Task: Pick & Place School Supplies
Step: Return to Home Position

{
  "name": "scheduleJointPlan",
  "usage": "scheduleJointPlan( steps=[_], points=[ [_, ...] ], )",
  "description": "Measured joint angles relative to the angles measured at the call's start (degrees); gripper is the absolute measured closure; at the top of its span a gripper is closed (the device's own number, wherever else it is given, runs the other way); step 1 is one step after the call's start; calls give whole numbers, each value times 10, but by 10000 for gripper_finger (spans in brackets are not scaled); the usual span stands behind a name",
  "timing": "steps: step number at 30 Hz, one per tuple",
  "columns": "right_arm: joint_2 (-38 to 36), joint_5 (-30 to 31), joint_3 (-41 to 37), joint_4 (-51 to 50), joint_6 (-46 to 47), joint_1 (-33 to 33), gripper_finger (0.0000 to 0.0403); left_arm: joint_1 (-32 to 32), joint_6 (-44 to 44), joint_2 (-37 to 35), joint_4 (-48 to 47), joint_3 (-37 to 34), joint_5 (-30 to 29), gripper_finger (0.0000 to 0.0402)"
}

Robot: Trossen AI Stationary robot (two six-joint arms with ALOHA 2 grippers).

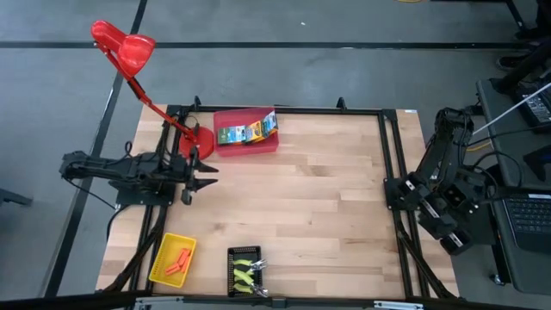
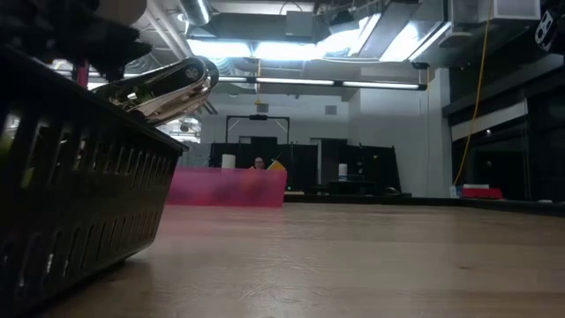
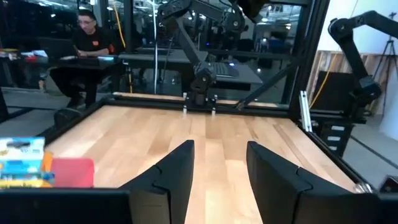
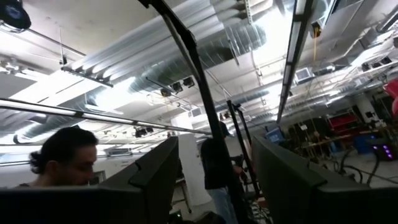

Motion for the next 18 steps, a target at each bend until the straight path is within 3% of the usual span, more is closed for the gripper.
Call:
scheduleJointPlan(
  steps=[6, 14, 18],
  points=[
    [0, -7, 0, 2, -15, 0, 195, 0, -3, -108, -88, -25, -4, 258],
    [4, -42, 0, 5, -38, 0, 195, 14, 4, -106, -93, -53, 21, 259],
    [17, -50, 0, 7, -24, -7, 195, 27, 28, -93, -81, -55, -20, 259]
  ],
)
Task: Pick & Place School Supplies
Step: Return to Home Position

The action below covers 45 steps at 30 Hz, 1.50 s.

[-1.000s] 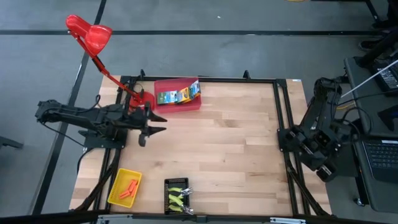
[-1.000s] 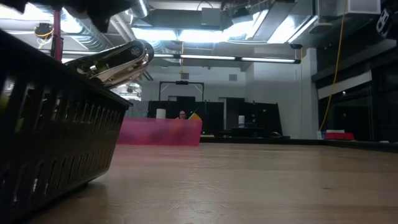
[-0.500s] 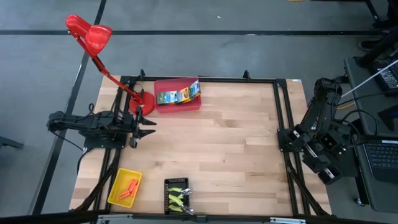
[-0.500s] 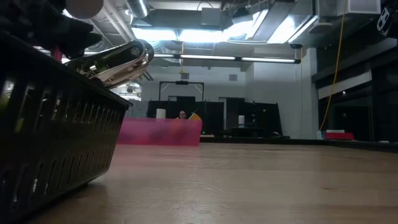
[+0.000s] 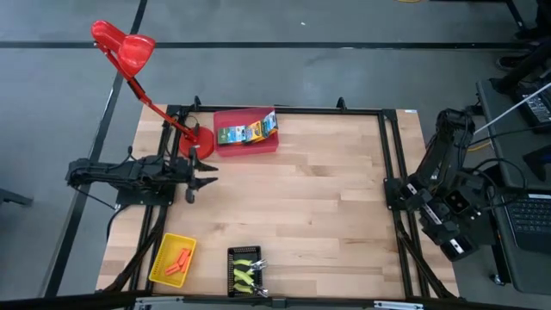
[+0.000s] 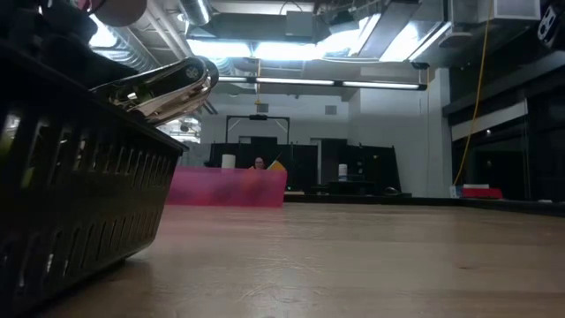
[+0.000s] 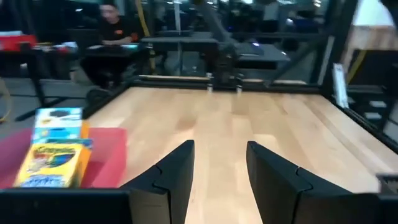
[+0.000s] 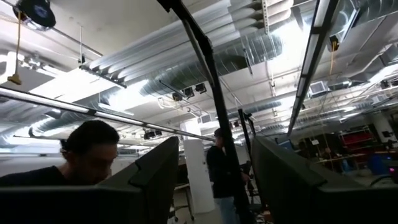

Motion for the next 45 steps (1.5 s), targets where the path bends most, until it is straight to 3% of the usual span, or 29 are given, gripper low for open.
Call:
scheduleJointPlan(
  steps=[5, 11, 15, 21, 29, 32, 36, 45],
  points=[
    [16, -8, 0, 24, 30, -18, 195, 6, -29, 7, 2, 0, -13, 259],
    [22, 33, 0, 33, 98, -78, 195, 6, -55, 7, 2, 0, -12, 259],
    [20, -5, 0, -38, 210, -142, 195, 6, -55, 7, 2, 0, -13, 259],
    [22, -156, 0, -181, 419, -265, 195, 6, -55, 7, 3, 0, -13, 259],
    [-31, -507, 0, -402, 553, -461, 195, 6, -55, 7, 3, 0, -13, 259],
    [-58, -606, -1, -469, 567, -531, 195, 6, -55, 7, 3, 0, -13, 259],
    [-137, -666, -34, -545, 550, -590, 195, 6, -55, 7, 3, 0, -13, 259],
    [-314, -721, -226, -545, 554, -634, 195, 6, -55, 7, 3, 0, -14, 258]
  ],
)
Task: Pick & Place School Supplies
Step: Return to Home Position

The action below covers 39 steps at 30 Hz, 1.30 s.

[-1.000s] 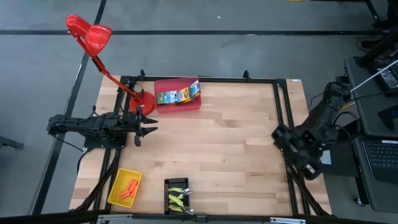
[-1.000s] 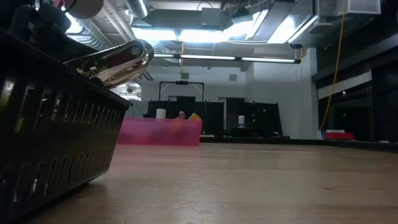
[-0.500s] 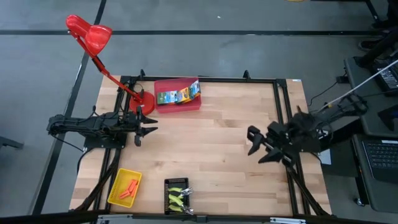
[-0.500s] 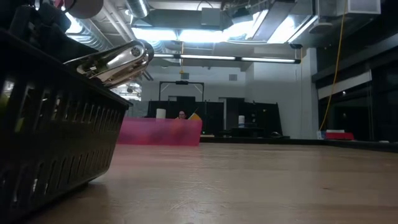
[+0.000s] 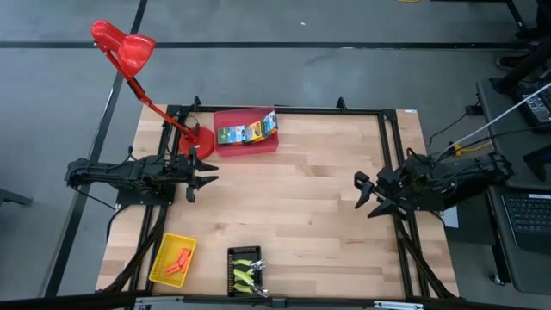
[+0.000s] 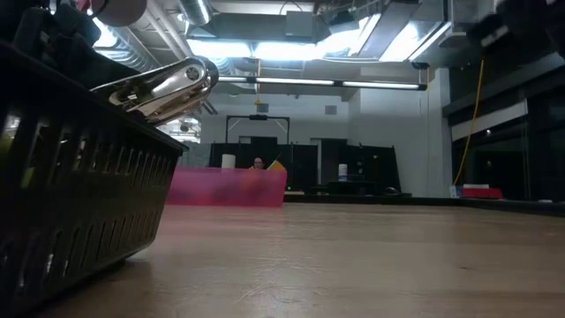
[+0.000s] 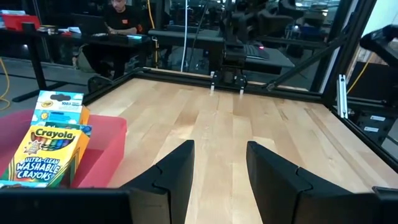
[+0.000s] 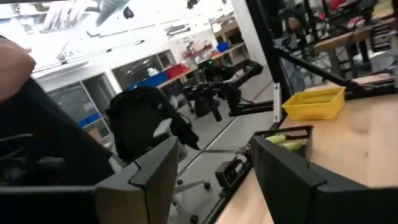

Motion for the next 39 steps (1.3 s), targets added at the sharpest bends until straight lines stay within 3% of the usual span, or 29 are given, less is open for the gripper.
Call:
scheduleJointPlan(
  steps=[3, 12, 15, 21, 26, 39],
  points=[
    [-49, 18, -36, -1, -9, -12, 195, 0, 0, 0, 0, 0, 0, 258],
    [-160, 164, -95, -60, -120, -58, 195, 0, 0, 0, 0, 0, 0, 258],
    [-190, 200, -104, -136, -139, -70, 195, 0, 0, 0, 0, 0, 0, 258],
    [-216, 331, -102, -172, -171, -77, 195, 0, 0, 0, 0, 0, 1, 258],
    [-216, 313, -102, -173, -240, -70, 195, 0, 0, 0, 0, 0, 0, 258],
    [-216, 317, -102, -173, -243, -44, 195, 0, 0, 0, 0, 0, 0, 258]
  ],
)
